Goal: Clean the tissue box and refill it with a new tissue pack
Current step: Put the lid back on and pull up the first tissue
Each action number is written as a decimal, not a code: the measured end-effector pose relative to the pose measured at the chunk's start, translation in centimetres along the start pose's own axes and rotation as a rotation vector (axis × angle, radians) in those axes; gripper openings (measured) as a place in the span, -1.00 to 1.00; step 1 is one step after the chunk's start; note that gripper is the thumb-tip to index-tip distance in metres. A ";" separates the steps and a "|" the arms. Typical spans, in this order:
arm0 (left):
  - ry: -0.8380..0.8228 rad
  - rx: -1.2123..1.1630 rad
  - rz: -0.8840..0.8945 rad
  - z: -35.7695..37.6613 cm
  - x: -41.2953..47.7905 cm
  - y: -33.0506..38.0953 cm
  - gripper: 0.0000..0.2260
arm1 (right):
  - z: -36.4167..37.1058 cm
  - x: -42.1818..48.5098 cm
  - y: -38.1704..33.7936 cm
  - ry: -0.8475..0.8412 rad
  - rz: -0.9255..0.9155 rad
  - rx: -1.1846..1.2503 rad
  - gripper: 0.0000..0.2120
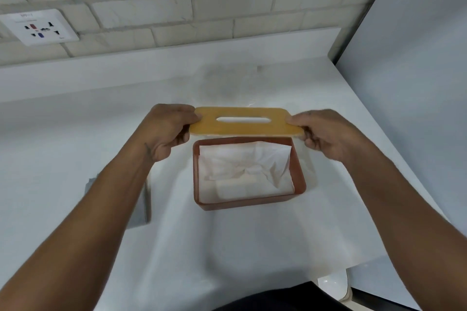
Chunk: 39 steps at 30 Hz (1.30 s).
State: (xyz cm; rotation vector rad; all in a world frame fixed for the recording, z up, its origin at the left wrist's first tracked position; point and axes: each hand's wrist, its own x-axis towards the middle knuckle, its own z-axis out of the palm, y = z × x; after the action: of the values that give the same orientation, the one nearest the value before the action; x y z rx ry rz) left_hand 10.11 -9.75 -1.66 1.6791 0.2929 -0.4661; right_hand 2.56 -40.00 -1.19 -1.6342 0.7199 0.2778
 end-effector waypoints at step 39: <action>0.082 0.961 0.513 2.0 -2.9 -5.5 -0.16 | 1.2 -3.2 6.4 0.168 -0.539 -0.858 -0.21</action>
State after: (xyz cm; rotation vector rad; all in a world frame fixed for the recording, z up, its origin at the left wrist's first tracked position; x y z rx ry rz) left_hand 4.85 -10.59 -5.41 2.6034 -0.3765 -0.1341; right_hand -3.44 -38.13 -4.75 -2.6172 0.2433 0.0456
